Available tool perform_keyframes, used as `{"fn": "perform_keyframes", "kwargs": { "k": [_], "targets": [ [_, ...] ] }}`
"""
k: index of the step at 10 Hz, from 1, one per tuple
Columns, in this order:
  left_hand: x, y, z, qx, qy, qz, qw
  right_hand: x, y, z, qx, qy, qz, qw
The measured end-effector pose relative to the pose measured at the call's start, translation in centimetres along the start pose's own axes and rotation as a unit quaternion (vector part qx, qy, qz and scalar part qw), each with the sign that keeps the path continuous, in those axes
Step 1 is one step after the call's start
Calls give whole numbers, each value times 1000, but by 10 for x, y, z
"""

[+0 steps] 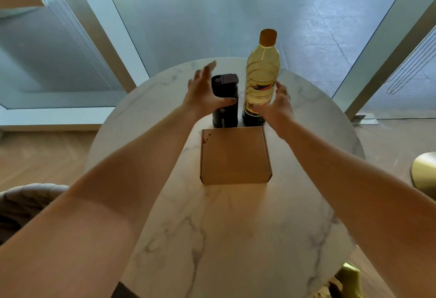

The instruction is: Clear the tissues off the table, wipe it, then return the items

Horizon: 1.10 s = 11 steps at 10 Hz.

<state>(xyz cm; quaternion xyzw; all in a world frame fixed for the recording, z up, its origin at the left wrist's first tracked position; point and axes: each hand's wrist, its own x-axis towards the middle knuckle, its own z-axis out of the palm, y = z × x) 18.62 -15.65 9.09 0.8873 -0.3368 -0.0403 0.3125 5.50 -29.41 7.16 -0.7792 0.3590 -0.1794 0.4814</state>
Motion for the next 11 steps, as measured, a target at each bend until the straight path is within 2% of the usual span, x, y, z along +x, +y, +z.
{"fn": "perform_keyframes", "kwargs": {
  "k": [1,2,4,5,6,9,10,11],
  "targets": [
    [11,1,13,-46,-24,-36,998,25,-5,10,13,29,-8,999],
    [12,2,20,-107,-2,-40,994,36,-6,15,43,38,-15,998],
    [10,2,14,-112,32,-28,993,38,-14,21,20,96,-34,995],
    [12,-1,11,-96,43,-41,994,34,-15,28,23,98,-37,994],
    [12,-9,4,-67,32,-40,996,28,-16,37,22,81,-47,995],
    [7,-13,-5,-69,4,-29,997,22,-16,40,40,49,-56,996],
    [5,-18,-12,-39,-26,-43,998,16,-22,30,21,10,-41,999],
    [-1,-27,-17,-7,-53,-65,996,12,-20,14,-7,-27,16,999]
  ]
}}
